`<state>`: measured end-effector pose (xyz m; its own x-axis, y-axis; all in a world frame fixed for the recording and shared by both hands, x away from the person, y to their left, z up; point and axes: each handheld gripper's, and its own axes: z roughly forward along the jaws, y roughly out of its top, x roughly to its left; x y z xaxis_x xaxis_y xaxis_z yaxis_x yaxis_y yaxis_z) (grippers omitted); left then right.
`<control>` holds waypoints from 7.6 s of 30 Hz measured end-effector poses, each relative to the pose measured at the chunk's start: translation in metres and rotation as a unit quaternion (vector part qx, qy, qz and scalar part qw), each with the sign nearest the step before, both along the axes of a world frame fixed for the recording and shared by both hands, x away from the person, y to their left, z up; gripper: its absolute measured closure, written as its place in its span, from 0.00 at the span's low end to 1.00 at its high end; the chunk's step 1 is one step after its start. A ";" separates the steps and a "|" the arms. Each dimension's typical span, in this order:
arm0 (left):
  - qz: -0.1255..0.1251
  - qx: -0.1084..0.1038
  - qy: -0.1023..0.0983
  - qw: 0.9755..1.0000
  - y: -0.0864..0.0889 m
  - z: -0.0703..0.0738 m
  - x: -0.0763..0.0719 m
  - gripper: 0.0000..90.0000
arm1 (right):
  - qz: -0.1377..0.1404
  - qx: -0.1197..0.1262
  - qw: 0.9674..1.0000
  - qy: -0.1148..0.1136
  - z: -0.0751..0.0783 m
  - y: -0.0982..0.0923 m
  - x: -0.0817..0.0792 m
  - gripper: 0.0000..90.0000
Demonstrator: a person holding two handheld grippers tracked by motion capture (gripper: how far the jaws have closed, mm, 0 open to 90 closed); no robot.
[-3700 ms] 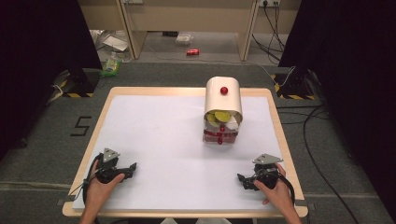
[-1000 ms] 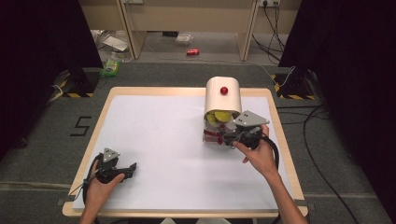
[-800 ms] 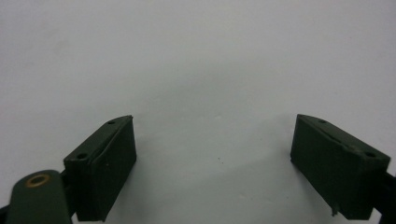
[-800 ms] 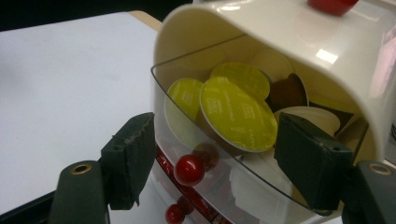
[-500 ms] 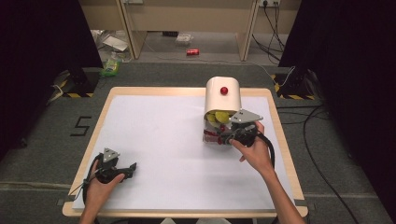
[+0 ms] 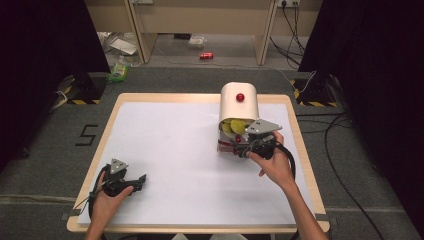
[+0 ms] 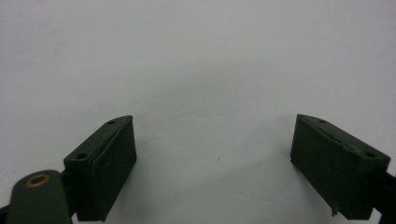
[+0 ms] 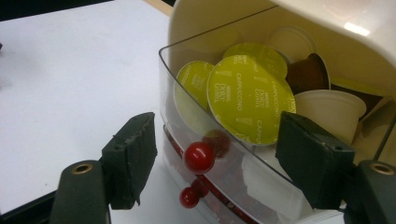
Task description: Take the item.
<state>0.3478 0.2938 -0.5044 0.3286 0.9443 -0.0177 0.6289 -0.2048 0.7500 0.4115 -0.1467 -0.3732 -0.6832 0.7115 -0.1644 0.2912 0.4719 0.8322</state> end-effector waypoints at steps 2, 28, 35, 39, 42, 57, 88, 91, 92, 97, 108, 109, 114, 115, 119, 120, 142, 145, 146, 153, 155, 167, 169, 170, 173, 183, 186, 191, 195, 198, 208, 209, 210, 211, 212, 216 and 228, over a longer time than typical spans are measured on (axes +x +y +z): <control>0.000 0.000 0.000 1.000 0.000 0.000 0.000 0.15 | 0.006 -0.002 1.000 0.001 0.000 -0.001 -0.003 0.33; -0.001 0.000 -0.001 1.000 0.000 0.000 0.000 0.15 | 0.026 -0.006 1.000 0.004 -0.004 -0.003 -0.032 0.33; -0.001 0.000 -0.001 1.000 0.000 0.000 0.000 0.15 | 0.028 -0.003 1.000 0.005 -0.005 -0.004 -0.036 0.33; -0.001 0.000 -0.001 1.000 0.000 0.000 0.000 0.15 | 0.026 0.000 1.000 0.002 -0.006 -0.004 -0.039 0.33; -0.001 -0.001 -0.001 1.000 0.000 0.000 0.000 0.15 | 0.024 0.003 1.000 0.002 -0.007 -0.003 -0.042 0.33; 0.000 -0.001 -0.001 1.000 0.000 0.000 0.000 0.15 | 0.031 -0.008 0.999 0.005 -0.010 -0.003 -0.054 0.33; -0.001 0.000 -0.001 1.000 0.000 0.000 0.000 0.15 | 0.036 -0.019 0.999 0.014 -0.010 -0.002 -0.059 0.34; 0.000 -0.001 -0.001 1.000 0.000 0.000 0.000 0.15 | 0.038 -0.017 0.999 0.015 -0.009 -0.003 -0.059 0.34; -0.001 0.000 -0.001 1.000 0.000 0.000 0.000 0.15 | 0.038 -0.015 0.999 0.017 -0.009 -0.003 -0.058 0.34; -0.001 0.000 -0.001 1.000 0.000 0.000 0.000 0.15 | 0.039 0.009 0.999 0.015 -0.003 -0.007 -0.059 0.34; -0.001 0.000 -0.001 1.000 0.000 0.000 0.000 0.15 | 0.028 0.030 0.999 -0.001 0.008 -0.011 -0.057 0.32; -0.001 0.000 -0.001 1.000 0.000 0.000 0.000 0.15 | 0.026 0.030 0.999 0.001 0.008 -0.011 -0.056 0.32; -0.001 0.000 -0.001 1.000 0.000 0.000 0.000 0.15 | 0.019 0.028 0.999 0.009 0.005 -0.011 -0.052 0.33; -0.001 0.000 -0.001 1.000 0.000 0.000 0.000 0.15 | 0.020 0.027 0.999 0.013 0.004 -0.010 -0.052 0.33; -0.001 0.000 -0.001 1.000 0.000 0.000 0.000 0.15 | 0.029 0.016 0.999 0.026 0.001 -0.007 -0.054 0.34; -0.001 0.000 -0.001 1.000 0.000 0.000 0.000 0.15 | 0.031 0.014 0.999 0.029 0.000 -0.007 -0.054 0.34; -0.001 0.000 -0.001 1.000 0.000 0.000 0.000 0.15 | 0.034 -0.014 0.999 0.037 -0.005 -0.001 -0.062 0.34; -0.001 0.000 -0.001 1.000 0.000 0.000 0.000 0.15 | 0.034 -0.014 0.999 0.039 -0.005 -0.001 -0.062 0.34; -0.001 0.000 -0.001 1.000 0.000 0.000 0.000 0.15 | 0.034 -0.014 0.999 0.039 -0.004 -0.001 -0.062 0.34; -0.001 0.000 -0.001 1.000 0.000 0.000 0.000 0.15 | 0.036 -0.018 0.998 0.041 -0.004 -0.001 -0.063 0.34; -0.001 0.000 -0.001 1.000 0.000 0.000 0.000 0.15 | 0.036 -0.016 0.998 0.041 -0.004 -0.001 -0.063 0.34; -0.001 0.000 -0.001 1.000 0.000 0.000 0.000 0.15 | 0.034 -0.003 0.999 0.036 -0.003 -0.002 -0.062 0.33; -0.001 0.000 -0.001 1.000 0.000 0.000 0.000 0.15 | 0.032 -0.002 0.999 0.033 -0.002 -0.002 -0.062 0.33; -0.001 0.000 -0.001 1.000 0.000 0.000 0.000 0.15 | 0.031 -0.001 0.999 0.031 -0.002 -0.002 -0.062 0.32; -0.001 0.000 -0.001 1.000 0.000 0.000 0.000 0.15 | 0.027 0.007 0.999 0.025 0.000 -0.003 -0.062 0.32; -0.001 0.000 -0.001 1.000 0.000 0.000 0.000 0.15 | 0.017 0.020 1.000 0.014 0.006 -0.006 -0.059 0.31; -0.001 0.000 -0.001 1.000 0.000 0.000 0.000 0.15 | 0.014 0.026 0.999 0.013 0.008 -0.006 -0.057 0.31; -0.001 0.000 -0.001 1.000 0.000 0.000 0.000 0.15 | 0.008 0.039 0.999 0.010 0.011 -0.005 -0.053 0.31; -0.001 0.000 -0.001 1.000 0.000 0.000 0.000 0.15 | 0.003 0.043 0.999 0.007 0.014 -0.004 -0.047 0.32; -0.001 0.000 -0.001 1.000 0.000 0.000 0.000 0.15 | 0.001 0.045 0.999 0.007 0.016 -0.001 -0.044 0.32; -0.001 0.000 -0.001 1.000 0.000 0.000 0.000 0.15 | -0.007 0.037 0.999 0.012 0.012 0.005 -0.035 0.33; -0.001 0.000 -0.001 1.000 0.000 0.000 0.000 0.15 | -0.008 0.036 0.999 0.013 0.012 0.005 -0.034 0.33; -0.001 0.000 -0.001 1.000 0.000 0.000 0.000 0.15 | -0.006 0.034 0.999 0.014 0.011 0.006 -0.033 0.33; -0.001 0.000 -0.001 1.000 0.000 0.000 0.000 0.15 | -0.007 0.034 0.999 0.016 0.010 0.006 -0.033 0.33; -0.001 0.000 -0.001 1.000 0.000 0.000 0.000 0.15 | -0.007 0.034 0.999 0.016 0.009 0.006 -0.032 0.33; -0.001 -0.001 -0.001 1.000 0.000 0.000 0.000 0.15 | -0.008 0.031 0.999 0.020 0.007 0.006 -0.030 0.34; -0.001 0.000 -0.001 1.000 0.000 0.000 0.000 0.15 | -0.012 0.040 0.998 0.041 0.001 0.006 -0.024 0.36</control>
<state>0.3478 0.2939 -0.5046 0.3301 0.9438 -0.0171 0.6269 -0.2056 0.7515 0.3875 -0.1405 -0.3727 -0.6750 0.7361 -0.0502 0.3707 0.3973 0.8395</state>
